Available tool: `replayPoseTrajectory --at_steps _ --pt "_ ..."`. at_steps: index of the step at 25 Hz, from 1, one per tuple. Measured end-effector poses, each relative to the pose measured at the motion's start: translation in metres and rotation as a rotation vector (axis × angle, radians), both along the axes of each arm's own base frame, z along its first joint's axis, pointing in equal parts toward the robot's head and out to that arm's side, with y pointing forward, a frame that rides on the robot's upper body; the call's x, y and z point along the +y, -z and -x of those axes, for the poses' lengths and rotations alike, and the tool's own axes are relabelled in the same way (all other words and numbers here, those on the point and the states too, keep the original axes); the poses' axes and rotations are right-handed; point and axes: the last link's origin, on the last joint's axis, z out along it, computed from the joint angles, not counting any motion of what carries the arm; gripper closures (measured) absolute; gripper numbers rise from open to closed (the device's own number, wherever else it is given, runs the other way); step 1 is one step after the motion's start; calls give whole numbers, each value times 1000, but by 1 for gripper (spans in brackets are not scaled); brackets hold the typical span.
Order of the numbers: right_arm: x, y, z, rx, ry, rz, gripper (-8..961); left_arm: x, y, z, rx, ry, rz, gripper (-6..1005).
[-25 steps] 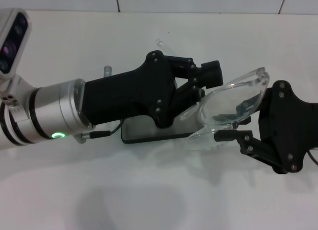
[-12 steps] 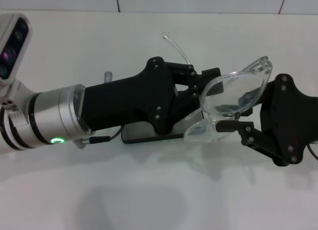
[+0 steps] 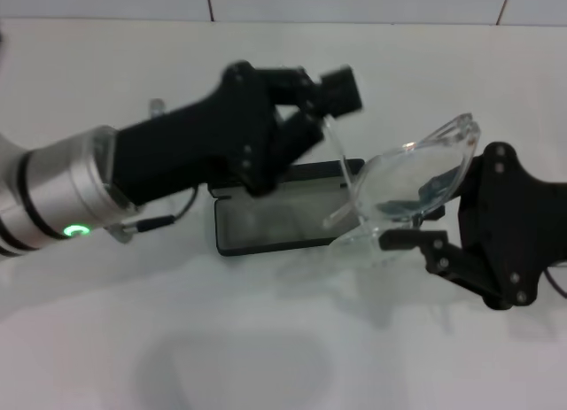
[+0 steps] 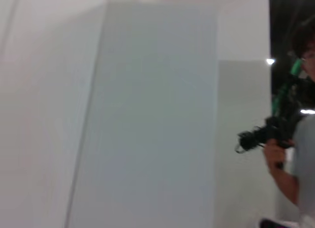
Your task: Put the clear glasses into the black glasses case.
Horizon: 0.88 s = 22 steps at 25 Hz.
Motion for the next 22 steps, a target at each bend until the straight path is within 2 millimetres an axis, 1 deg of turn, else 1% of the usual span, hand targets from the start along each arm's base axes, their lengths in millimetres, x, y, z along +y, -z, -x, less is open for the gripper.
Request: replayPoseTrajectory --at_steps 3,11,22 --pt "0 5 4 -10 1 37 857 2 -3 0 -12 -5 -18 943" --pt "6 13 10 -21 7 76 857 -6 14 -17 23 88 63 943" --pt "6 12 10 -9 10 70 856 -11 18 -12 28 75 84 944"
